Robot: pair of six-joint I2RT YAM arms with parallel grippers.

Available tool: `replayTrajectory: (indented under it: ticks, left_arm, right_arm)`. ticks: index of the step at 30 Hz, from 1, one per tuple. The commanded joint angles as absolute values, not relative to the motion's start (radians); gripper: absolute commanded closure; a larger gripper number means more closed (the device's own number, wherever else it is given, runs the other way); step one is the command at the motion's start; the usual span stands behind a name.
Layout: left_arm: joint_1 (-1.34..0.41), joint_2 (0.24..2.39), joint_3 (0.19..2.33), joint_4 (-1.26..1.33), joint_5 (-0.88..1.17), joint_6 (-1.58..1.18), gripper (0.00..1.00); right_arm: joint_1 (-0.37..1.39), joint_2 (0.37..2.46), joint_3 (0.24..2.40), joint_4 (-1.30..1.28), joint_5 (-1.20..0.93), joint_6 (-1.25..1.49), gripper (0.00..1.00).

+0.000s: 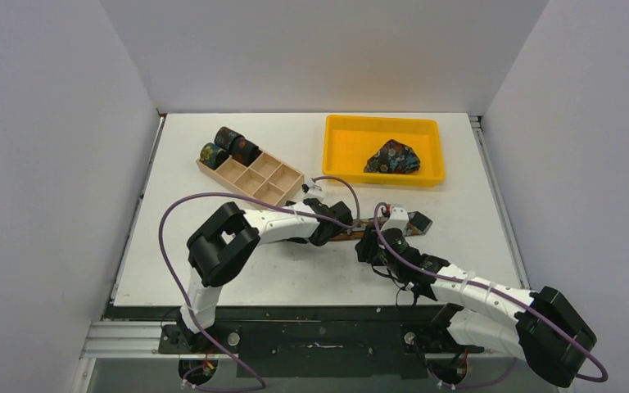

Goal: Roll the ties
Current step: Roll the tie at the center of the board.

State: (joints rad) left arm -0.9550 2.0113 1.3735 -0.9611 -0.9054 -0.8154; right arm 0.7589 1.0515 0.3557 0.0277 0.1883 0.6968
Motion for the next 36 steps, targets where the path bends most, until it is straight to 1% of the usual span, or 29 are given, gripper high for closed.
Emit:
replayTrajectory:
  ticks: [1,13,16,20,26,28,29,31,32,33,35,36]
  left_arm:
    - [-0.96,1.971,1.393,-0.888,-0.855,-0.786,0.6]
    - [-0.961,1.957,1.353,-0.746,-0.736,-0.748,0.58]
    - [-0.96,1.915,1.328,-0.718,-0.729,-0.742,0.57]
    - [-0.952,1.84,1.287,-0.702,-0.727,-0.739,0.5]
    - [-0.932,1.716,1.219,-0.702,-0.713,-0.744,0.48]
    - [-0.932,1.657,1.2,-0.723,-0.726,-0.753,0.47]
    - [-0.931,1.614,1.175,-0.728,-0.732,-0.759,0.47]
    - [-0.913,1.515,1.117,-0.716,-0.723,-0.767,0.43]
    - [-0.889,1.434,1.081,-0.69,-0.692,-0.756,0.4]
    - [-0.856,1.369,1.033,-0.646,-0.64,-0.738,0.38]
    - [-0.77,1.235,0.91,-0.503,-0.49,-0.702,0.33]
    - [-0.714,1.176,0.835,-0.424,-0.41,-0.695,0.28]
  right_arm:
    - [0.753,1.021,0.353,0.038,0.221,0.706,0.53]
    - [0.753,1.005,0.354,0.02,0.218,0.711,0.53]
    - [0.753,0.995,0.358,0.013,0.22,0.704,0.53]
    - [0.753,0.982,0.375,0.003,0.235,0.691,0.52]
    - [0.75,0.984,0.439,-0.066,0.259,0.644,0.5]
    - [0.749,0.992,0.475,-0.064,0.228,0.6,0.5]
    - [0.748,0.995,0.495,-0.054,0.18,0.578,0.5]
    - [0.747,1.005,0.523,-0.017,0.095,0.561,0.5]
    - [0.747,1.019,0.534,0.022,0.036,0.556,0.5]
    - [0.747,1.029,0.544,0.061,-0.012,0.559,0.5]
    - [0.751,1.102,0.565,0.148,-0.111,0.592,0.5]
    - [0.752,1.146,0.582,0.185,-0.146,0.611,0.51]
